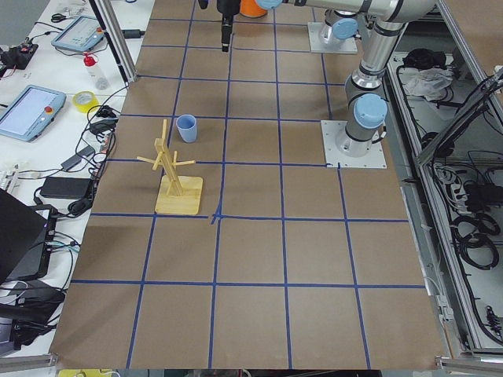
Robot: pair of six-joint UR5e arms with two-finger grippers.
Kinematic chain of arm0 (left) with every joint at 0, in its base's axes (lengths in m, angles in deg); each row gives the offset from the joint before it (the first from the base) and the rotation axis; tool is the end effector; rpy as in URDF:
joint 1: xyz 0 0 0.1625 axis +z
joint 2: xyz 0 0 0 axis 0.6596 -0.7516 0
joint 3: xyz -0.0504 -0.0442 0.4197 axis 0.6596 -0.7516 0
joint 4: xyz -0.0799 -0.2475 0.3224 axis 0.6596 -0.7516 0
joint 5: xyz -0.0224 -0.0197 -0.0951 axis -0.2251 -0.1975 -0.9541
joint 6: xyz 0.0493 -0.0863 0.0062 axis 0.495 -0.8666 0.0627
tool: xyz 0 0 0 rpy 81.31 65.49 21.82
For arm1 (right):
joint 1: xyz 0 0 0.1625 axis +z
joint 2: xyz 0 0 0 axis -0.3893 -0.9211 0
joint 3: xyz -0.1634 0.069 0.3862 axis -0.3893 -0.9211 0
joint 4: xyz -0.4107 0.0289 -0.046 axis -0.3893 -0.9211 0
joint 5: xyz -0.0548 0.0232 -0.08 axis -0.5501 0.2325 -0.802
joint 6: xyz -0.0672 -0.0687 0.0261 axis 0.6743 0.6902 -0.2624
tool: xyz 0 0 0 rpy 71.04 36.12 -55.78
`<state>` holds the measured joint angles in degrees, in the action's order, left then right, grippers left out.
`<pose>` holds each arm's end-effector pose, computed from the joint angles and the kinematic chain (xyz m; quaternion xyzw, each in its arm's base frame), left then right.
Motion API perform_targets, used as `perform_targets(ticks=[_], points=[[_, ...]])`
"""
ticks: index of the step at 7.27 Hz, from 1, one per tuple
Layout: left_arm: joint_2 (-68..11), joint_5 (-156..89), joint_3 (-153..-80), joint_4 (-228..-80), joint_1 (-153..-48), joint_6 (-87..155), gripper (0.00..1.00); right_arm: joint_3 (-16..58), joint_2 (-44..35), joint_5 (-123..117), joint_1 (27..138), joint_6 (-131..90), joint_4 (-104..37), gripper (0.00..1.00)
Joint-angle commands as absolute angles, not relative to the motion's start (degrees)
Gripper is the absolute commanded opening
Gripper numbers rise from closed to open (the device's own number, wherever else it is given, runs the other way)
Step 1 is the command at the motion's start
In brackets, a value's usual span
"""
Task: Flip cup
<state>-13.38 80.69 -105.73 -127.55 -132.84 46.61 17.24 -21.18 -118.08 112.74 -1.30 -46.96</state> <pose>-0.1431 -0.5279 0.5359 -0.0056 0.9984 -0.0523 0.0224 0.1283 -0.5135 0.4639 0.0213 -0.9994 -0.0216 0.0171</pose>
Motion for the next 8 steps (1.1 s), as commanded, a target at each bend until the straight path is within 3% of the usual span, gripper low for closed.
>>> perform_targets(ticks=[1,8], points=[[-13.6,80.4,-105.9,-130.3,-132.5,46.6,1.0,17.1,-21.2,-123.1,112.8,-1.1,-47.0,1.0],[-11.5,77.8,-110.2,-130.4,-132.6,46.6,1.0,17.1,-22.0,-122.7,112.8,-0.9,-46.5,1.0]])
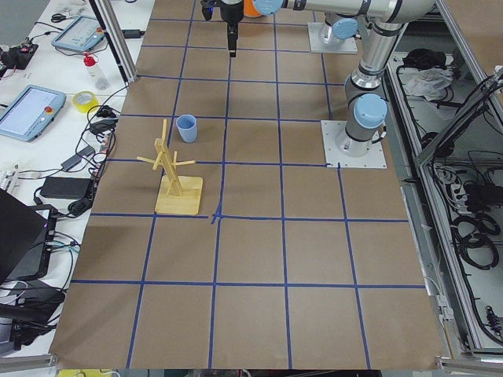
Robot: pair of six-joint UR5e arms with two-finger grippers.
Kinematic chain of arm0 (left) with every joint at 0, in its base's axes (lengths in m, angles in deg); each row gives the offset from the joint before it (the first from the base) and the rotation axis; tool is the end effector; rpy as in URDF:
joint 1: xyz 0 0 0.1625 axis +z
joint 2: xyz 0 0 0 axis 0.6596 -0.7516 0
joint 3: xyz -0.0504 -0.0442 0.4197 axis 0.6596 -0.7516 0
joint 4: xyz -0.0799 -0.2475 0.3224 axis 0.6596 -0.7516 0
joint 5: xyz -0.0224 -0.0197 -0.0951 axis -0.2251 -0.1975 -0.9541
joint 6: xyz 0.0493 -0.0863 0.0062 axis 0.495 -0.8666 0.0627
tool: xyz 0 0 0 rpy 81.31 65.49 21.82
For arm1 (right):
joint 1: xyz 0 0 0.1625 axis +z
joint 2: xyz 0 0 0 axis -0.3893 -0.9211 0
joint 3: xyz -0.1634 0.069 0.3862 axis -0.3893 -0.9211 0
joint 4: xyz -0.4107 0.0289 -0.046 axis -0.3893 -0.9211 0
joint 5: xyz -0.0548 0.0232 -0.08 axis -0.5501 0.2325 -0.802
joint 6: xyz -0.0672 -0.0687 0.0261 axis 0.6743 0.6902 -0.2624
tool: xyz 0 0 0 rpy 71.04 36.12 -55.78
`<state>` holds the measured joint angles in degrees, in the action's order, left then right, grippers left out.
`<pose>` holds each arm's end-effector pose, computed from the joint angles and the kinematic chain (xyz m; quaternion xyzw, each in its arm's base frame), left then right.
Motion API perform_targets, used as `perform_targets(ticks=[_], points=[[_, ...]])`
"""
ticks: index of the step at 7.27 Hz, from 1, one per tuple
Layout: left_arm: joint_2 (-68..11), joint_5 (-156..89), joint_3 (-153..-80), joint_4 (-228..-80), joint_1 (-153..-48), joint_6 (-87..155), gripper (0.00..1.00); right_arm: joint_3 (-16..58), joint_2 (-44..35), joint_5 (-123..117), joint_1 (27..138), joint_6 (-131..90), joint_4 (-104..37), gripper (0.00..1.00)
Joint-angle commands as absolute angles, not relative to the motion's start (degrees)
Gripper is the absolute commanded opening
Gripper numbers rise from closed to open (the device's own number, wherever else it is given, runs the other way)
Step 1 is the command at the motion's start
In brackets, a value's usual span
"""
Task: Flip cup
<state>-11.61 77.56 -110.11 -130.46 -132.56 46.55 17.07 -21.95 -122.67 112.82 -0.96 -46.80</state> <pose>-0.1454 -0.5077 0.5087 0.0073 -1.0000 0.0033 0.0033 0.1211 -0.5093 0.4725 0.0254 -0.9979 -0.0159 0.0572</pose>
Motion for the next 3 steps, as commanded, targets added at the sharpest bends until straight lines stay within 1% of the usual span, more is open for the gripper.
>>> perform_targets(ticks=[1,3], points=[[-11.5,77.9,-110.2,-130.4,-132.5,46.6,1.0,17.1,-22.0,-122.7,112.8,-0.9,-46.1,1.0],[-11.5,77.7,-110.2,-130.4,-132.4,46.6,1.0,17.1,-21.7,-123.0,112.8,-0.6,-46.2,1.0]])
